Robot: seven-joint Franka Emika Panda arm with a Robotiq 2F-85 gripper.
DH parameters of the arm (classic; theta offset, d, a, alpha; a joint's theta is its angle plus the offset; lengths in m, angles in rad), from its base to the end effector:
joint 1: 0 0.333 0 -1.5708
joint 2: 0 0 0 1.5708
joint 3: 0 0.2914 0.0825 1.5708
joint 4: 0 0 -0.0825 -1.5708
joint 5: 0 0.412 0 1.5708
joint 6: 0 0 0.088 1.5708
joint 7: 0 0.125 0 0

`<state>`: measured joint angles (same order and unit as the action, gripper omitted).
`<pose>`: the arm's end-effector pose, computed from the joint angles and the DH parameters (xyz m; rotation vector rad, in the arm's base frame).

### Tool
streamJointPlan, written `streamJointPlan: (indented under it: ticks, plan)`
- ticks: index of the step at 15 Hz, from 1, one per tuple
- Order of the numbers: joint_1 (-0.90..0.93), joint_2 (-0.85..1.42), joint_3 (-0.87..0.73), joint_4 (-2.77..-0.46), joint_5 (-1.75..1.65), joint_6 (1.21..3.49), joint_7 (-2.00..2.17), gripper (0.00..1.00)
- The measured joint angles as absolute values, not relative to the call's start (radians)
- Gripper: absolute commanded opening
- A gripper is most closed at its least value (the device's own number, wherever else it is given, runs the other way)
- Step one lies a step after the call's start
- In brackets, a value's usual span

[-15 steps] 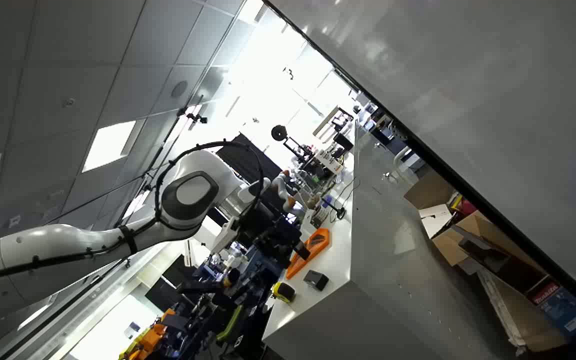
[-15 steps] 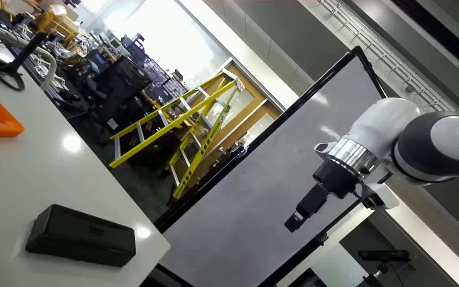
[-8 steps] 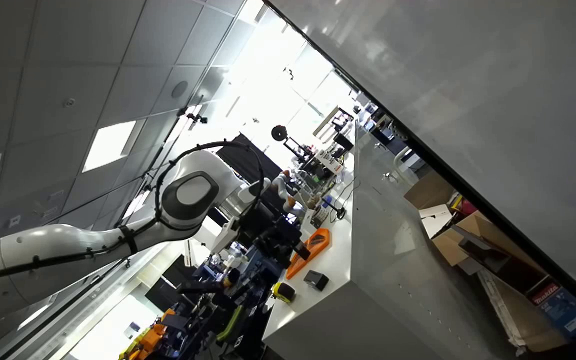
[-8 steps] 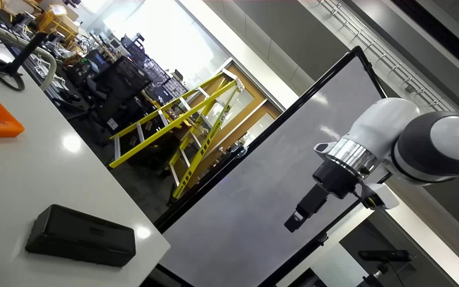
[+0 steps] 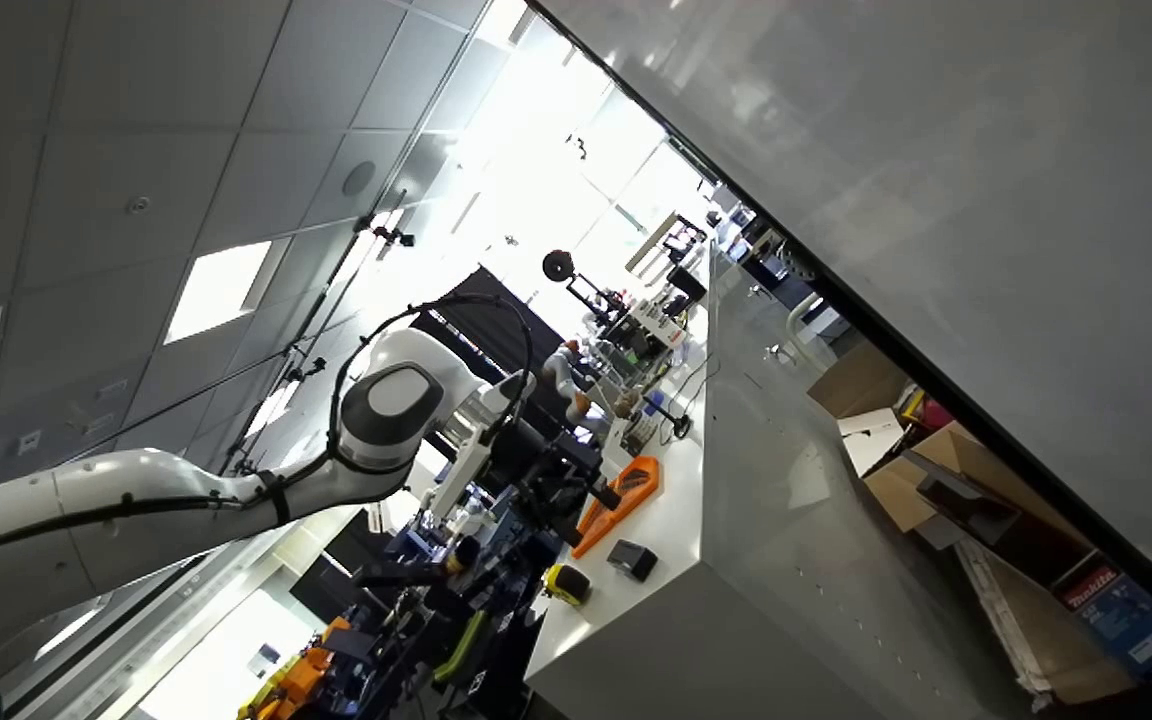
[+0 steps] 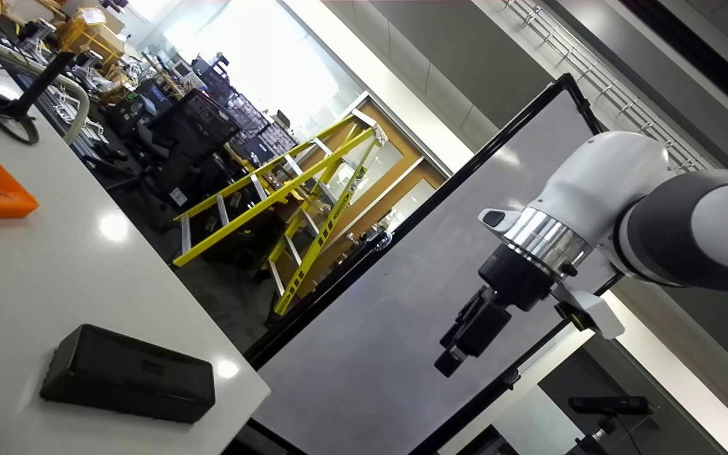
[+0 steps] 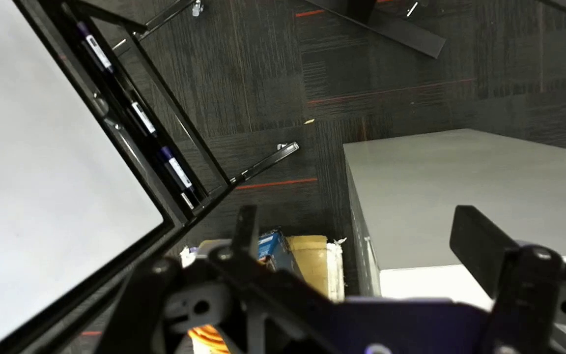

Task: Pick up the white board eraser and move it slightly forward.

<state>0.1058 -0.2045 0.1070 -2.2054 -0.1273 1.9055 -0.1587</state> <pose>0.4974 0.0964 0.4058 2.9316 0.6186 -0.1401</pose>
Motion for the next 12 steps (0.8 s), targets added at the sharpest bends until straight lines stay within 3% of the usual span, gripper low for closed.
streamJointPlan:
  ticks: [12]
  plan:
    - [0.203,-0.094,0.173,-2.152,-0.116,2.136,-0.492,1.00]
